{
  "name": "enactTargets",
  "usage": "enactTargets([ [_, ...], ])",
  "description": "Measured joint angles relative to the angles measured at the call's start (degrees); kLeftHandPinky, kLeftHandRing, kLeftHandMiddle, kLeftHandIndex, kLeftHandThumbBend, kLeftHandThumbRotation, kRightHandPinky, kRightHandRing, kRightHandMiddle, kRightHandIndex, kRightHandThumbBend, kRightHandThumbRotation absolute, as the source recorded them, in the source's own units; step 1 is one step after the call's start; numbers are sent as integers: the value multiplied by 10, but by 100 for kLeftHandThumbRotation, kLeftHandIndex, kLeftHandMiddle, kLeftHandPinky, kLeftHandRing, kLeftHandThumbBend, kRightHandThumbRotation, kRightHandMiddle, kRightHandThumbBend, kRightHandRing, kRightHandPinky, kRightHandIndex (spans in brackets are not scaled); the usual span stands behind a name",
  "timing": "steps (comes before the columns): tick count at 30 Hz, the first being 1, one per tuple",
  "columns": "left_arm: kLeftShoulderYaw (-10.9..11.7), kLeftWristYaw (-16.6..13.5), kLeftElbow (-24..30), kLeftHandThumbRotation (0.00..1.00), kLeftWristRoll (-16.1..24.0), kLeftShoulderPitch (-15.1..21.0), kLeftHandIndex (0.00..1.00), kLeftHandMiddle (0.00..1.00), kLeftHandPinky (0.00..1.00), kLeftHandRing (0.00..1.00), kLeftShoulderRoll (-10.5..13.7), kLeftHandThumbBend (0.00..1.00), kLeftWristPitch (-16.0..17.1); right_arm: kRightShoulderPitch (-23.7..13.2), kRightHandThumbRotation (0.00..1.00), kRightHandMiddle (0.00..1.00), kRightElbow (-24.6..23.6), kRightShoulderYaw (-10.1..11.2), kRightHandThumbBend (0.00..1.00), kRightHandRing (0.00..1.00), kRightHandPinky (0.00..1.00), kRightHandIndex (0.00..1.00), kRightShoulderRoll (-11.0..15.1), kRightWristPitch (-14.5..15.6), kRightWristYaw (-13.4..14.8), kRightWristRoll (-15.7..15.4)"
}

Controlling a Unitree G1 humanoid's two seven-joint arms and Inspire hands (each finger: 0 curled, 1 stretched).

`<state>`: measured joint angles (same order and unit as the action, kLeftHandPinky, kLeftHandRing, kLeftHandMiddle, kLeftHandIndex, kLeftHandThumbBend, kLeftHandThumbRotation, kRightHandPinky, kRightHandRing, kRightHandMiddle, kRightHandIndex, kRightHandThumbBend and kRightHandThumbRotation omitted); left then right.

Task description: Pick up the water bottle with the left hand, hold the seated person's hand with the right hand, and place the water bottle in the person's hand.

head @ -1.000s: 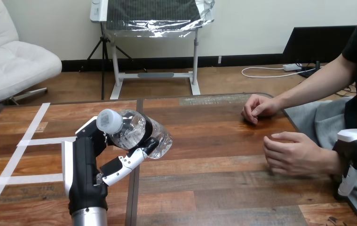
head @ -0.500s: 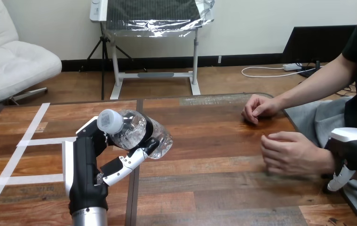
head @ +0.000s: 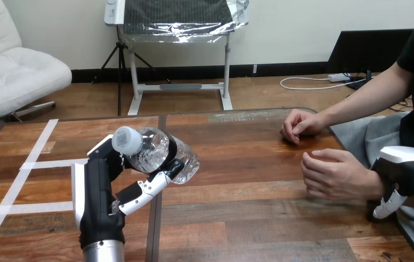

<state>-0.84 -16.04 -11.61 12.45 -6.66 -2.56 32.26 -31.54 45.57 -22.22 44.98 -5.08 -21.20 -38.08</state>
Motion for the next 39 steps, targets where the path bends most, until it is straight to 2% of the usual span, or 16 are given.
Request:
enactTargets([
  [15, 0, -2, 0, 0, 9, 0, 49, 43, 41, 41, 0, 63, -5, 18, 0, 47, -18, 9, 68, 36, 26, 49, 1, -2, 35, 12],
  [23, -1, -2, 0, 0, 15, 0, 49, 44, 40, 42, 0, 63, -10, 29, 0, 44, -30, 25, 69, 33, 24, 47, 2, -8, 47, 23],
  [39, -3, -1, 0, 0, 15, 7, 48, 43, 38, 41, -1, 63, -12, 43, 0, 43, -72, 46, 68, 32, 22, 45, 4, 6, 50, 24],
])
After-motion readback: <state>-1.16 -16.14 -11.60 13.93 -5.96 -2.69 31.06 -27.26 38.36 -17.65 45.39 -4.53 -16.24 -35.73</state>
